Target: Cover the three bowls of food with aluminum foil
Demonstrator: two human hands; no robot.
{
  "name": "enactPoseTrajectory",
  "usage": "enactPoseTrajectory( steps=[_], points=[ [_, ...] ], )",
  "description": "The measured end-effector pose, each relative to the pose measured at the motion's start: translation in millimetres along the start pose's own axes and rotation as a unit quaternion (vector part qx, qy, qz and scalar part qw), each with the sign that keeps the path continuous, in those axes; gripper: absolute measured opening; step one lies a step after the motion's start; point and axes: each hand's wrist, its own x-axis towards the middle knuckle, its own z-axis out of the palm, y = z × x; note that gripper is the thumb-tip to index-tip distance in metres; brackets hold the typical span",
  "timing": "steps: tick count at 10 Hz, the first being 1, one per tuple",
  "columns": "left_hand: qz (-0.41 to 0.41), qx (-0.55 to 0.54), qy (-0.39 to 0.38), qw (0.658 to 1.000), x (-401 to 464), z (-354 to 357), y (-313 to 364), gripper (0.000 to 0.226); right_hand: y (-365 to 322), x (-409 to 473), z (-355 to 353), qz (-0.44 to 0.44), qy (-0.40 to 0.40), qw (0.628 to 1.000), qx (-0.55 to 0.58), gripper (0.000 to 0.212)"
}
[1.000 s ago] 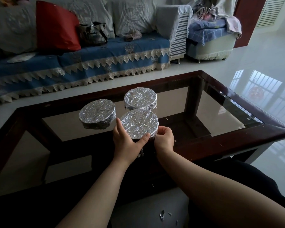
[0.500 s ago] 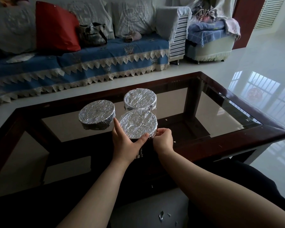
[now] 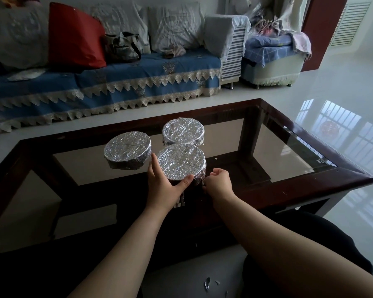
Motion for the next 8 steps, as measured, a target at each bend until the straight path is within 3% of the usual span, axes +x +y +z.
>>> enactPoseTrajectory(
  steps=[1,2,3,5,7,8],
  points=[
    [0.003,0.001,-0.003,1.000,-2.4,-1.7,2.2,0.118,-1.2,-4.0,-11.3,-0.027,-0.024,0.999,-0.010,0.060],
    [-0.014,-0.019,-0.009,1.000,-4.8,-3.5,6.6,0.114,2.7,-16.1,-13.7,-0.051,-0.087,0.995,0.009,0.046],
    [-0.033,-0.049,-0.008,0.998,-6.4,-6.2,9.7,0.111,8.1,-21.2,-8.4,-0.028,-0.149,0.987,0.049,0.047],
    [-0.040,-0.052,-0.004,0.998,-18.8,-8.9,13.2,0.105,-1.1,-11.9,-13.2,-0.049,-0.139,0.989,0.006,0.051],
    [-0.061,-0.068,-0.012,0.996,-22.7,-13.0,13.7,0.098,-11.3,-4.1,-21.9,-0.057,-0.144,0.987,-0.037,0.038],
    [-0.061,-0.064,0.002,0.996,-22.1,-17.3,16.1,0.091,-12.8,-6.0,-23.9,-0.071,-0.096,0.991,-0.068,0.054]
  ],
)
